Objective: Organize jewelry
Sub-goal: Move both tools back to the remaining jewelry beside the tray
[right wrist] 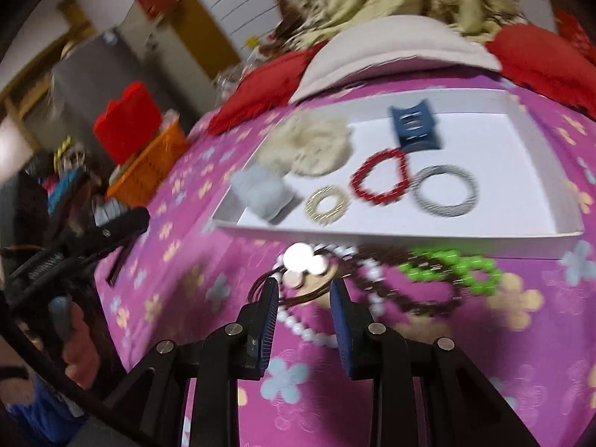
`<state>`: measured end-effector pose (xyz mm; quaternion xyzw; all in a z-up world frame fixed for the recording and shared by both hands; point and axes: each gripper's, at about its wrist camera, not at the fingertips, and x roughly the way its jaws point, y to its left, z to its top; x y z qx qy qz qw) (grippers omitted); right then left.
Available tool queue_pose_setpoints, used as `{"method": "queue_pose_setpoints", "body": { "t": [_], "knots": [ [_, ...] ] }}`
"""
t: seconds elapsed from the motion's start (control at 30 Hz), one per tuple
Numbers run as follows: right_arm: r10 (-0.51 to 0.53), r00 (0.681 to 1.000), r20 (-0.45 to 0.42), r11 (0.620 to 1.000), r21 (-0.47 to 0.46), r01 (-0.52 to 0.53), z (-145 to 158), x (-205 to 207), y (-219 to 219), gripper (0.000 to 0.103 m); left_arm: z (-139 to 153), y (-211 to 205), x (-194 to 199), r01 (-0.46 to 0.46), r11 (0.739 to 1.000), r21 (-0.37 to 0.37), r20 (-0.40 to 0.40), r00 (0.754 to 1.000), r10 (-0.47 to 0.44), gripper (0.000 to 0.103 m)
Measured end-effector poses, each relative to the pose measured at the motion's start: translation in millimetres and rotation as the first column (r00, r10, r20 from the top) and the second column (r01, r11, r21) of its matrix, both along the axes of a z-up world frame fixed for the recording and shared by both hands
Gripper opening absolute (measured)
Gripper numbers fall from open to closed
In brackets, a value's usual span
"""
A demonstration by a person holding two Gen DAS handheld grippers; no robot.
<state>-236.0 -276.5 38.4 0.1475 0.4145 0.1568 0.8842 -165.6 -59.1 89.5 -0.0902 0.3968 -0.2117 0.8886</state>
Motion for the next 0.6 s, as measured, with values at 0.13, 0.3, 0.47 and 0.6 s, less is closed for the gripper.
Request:
{"method": "queue_pose_setpoints", "body": {
  "t": [0.13,0.3,0.47,0.6],
  "knots": [
    [-0.011,1.0,-0.018,1.0,-0.025,0.01,-14.3,9.7,10.8,0.027,-10.4,3.3,-1.0,0.014,0.999,0.033,-0.005,1.0,-0.014,0.048],
    [-0.035,0.999,0.006,0.997,-0.062,0.036,-12.3,22.2,19.4,0.027,-21.3,7.4,5.9,0.007,0.999,0.043,-0.025,1.0,-0.006,0.048],
    [-0.034,0.999,0.018,0.985,-0.172,0.036,-10.3,31.5,30.7,0.042,-25.8,14.0,13.3,-0.002,1.0,0.017,-0.054,0.999,0.002,0.048],
    [-0.047,0.999,0.003,0.975,-0.217,0.046,-17.1,38.4,35.4,0.039,-27.1,15.9,13.7,-0.001,1.0,0.031,-0.052,0.999,0.003,0.048]
  ]
}}
